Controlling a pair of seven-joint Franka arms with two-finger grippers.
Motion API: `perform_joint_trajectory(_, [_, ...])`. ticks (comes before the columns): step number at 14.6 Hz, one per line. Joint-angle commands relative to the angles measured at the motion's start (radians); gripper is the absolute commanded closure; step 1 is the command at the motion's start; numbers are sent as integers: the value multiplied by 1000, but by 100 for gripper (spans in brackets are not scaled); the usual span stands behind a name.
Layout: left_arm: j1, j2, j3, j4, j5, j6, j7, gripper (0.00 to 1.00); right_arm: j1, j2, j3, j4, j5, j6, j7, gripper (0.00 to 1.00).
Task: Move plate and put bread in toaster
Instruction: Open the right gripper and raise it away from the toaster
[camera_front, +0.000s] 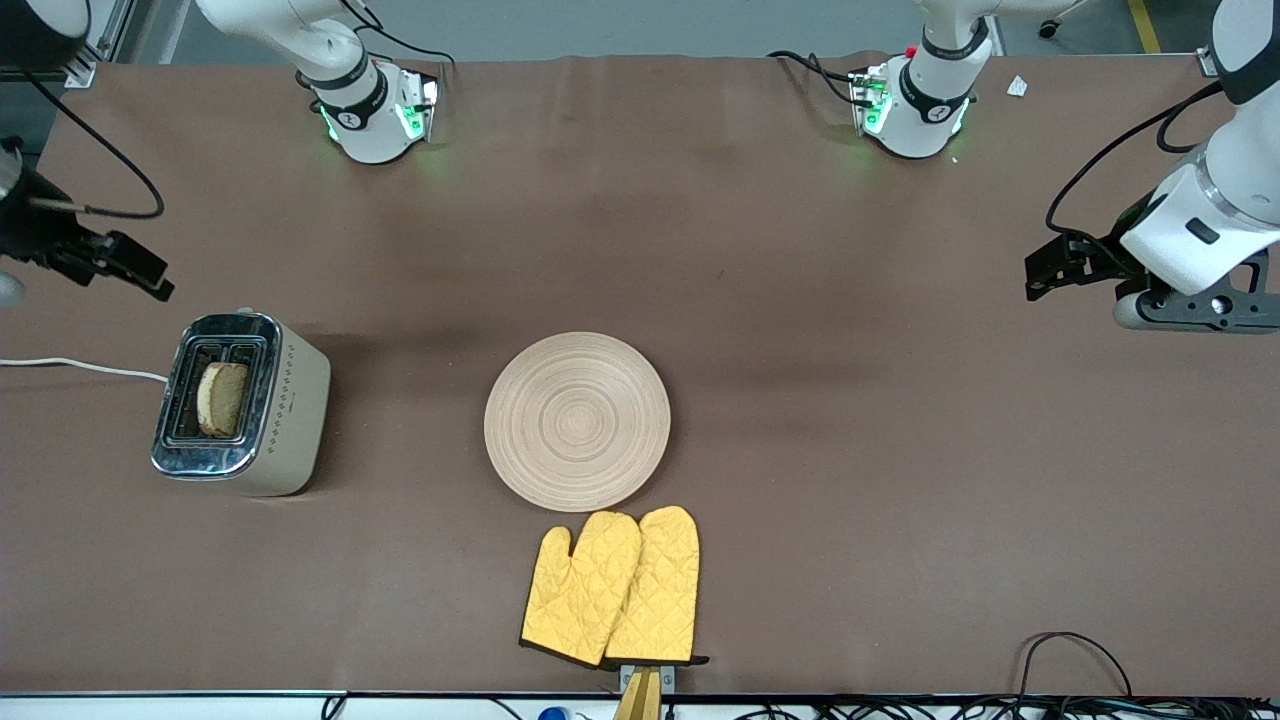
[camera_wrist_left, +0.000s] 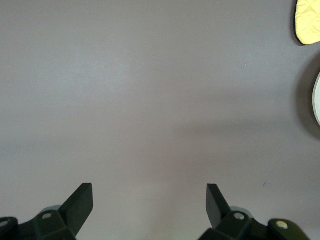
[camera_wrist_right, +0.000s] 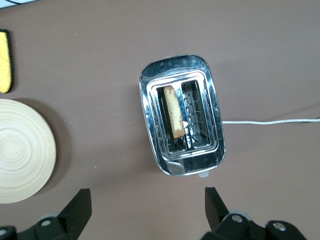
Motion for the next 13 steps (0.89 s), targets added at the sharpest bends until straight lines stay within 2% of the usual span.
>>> perform_joint_trajectory(1, [-4,4,3,19,15,-21,-3,0,0,-58,15,0,8,-38,-51,0])
perform_joint_trajectory(3, [-4,4,3,19,15,-21,-3,0,-5,-46,13,69,8,-90,-131,0])
perform_joint_trajectory(13, [-7,2,3,21,18,-21,-2,0,-28,-40,7,117,4,-96,-133,0])
